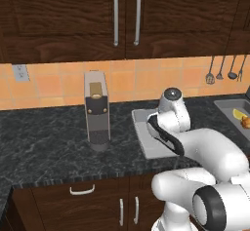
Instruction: Place one lemon wedge and one chicken drumstick in each tupperware on the nearby counter, to pack two identical lunches.
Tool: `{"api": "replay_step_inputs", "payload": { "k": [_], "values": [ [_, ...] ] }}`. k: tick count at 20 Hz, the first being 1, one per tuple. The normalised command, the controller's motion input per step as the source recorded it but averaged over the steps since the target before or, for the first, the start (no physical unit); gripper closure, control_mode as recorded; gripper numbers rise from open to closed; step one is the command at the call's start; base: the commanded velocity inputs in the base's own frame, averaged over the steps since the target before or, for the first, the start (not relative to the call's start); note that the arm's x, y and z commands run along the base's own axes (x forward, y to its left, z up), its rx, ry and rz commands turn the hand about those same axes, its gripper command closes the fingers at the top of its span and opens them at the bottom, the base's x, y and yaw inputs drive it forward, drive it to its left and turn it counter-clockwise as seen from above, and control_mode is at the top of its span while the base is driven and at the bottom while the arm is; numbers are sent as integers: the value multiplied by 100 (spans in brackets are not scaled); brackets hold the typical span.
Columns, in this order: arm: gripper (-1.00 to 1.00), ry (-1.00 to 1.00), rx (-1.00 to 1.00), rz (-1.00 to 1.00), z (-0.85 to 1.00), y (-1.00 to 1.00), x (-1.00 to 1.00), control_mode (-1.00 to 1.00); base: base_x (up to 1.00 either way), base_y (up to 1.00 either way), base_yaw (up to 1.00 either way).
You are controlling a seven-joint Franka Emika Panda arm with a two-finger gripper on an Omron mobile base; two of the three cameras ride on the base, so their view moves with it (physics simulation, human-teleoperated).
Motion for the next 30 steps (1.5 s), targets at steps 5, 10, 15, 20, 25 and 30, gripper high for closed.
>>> {"api": "replay_step_inputs", "payload": {
  "k": [5,10,15,20,25,30],
  "values": [
    [100,6,6,11,-48,0,43,-100,0,0,0],
    [100,2,3,8,-48,-9,28,-100,0,0,0],
    [100,0,0,8,-50,-8,12,-100,0,0,0],
    [100,0,0,7,-24,25,0,-100,0,0,0],
    [100,0,0,10,-18,5,15,-100,0,0,0],
    [100,0,0,14,-37,0,27,-100,0,0,0]
  ]
}}
